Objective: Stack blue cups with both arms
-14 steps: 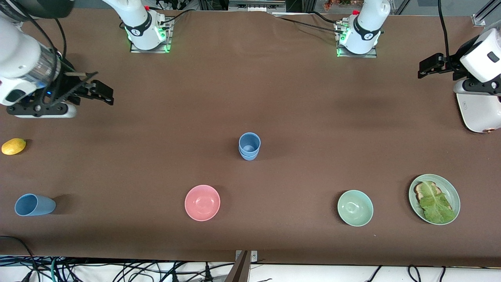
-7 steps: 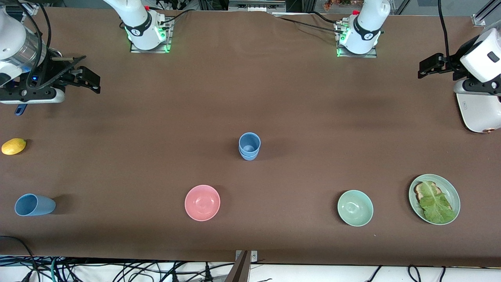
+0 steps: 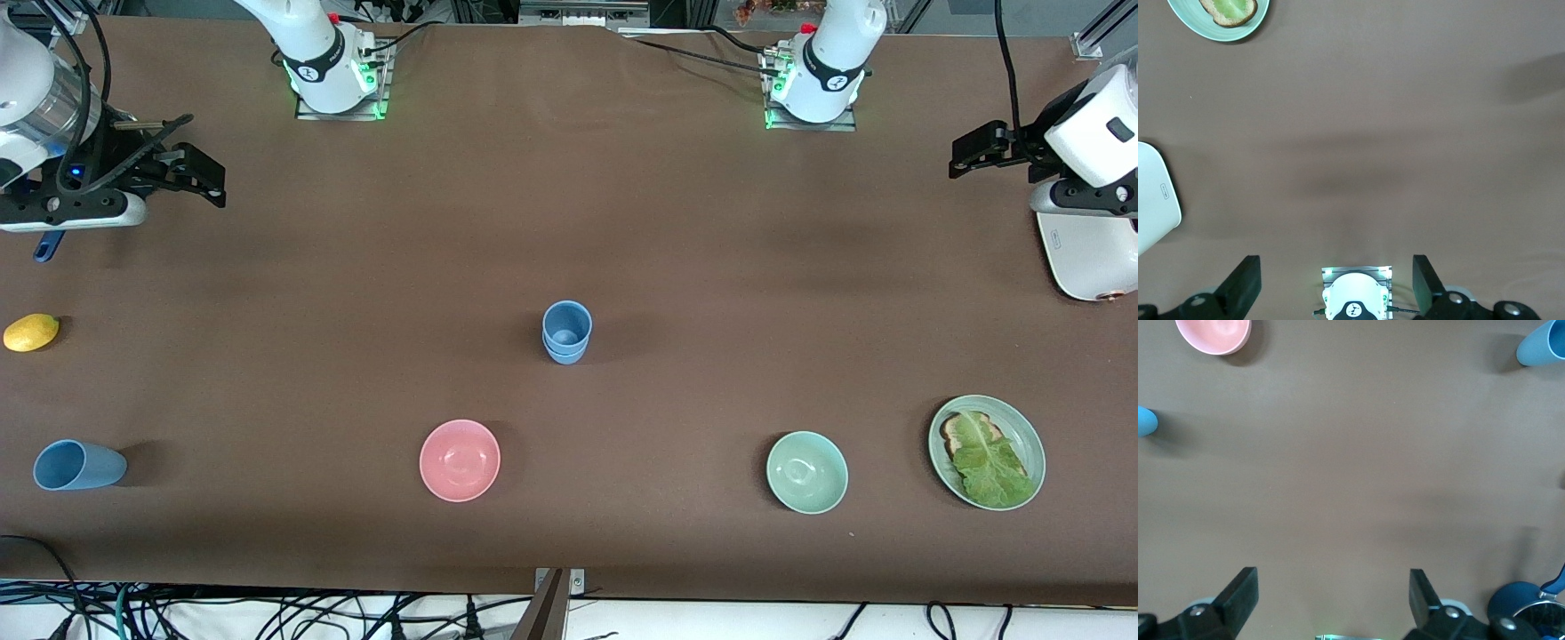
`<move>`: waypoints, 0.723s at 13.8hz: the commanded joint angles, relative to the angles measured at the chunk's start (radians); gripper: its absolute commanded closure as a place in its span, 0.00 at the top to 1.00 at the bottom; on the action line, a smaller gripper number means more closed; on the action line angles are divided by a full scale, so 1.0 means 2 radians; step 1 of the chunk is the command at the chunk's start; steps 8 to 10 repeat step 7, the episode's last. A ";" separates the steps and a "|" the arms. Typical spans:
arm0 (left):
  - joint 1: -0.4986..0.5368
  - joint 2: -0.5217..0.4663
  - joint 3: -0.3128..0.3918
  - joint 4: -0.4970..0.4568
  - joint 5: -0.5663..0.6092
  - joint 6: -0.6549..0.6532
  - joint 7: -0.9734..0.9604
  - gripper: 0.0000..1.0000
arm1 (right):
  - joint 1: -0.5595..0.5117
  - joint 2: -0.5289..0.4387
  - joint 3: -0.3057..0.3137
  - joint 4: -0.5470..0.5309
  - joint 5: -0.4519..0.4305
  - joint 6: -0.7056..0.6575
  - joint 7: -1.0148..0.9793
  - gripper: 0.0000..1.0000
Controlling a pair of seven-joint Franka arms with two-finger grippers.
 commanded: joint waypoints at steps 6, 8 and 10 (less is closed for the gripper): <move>-0.001 0.008 0.002 0.013 -0.015 -0.003 0.011 1.00 | -0.009 -0.009 0.002 0.003 0.009 -0.005 -0.019 1.00; -0.001 0.008 0.002 0.013 -0.015 -0.003 0.011 1.00 | -0.009 -0.008 0.002 0.003 0.009 -0.005 -0.019 1.00; -0.001 0.008 0.002 0.013 -0.015 -0.003 0.011 1.00 | -0.009 -0.008 0.002 0.003 0.009 -0.005 -0.019 1.00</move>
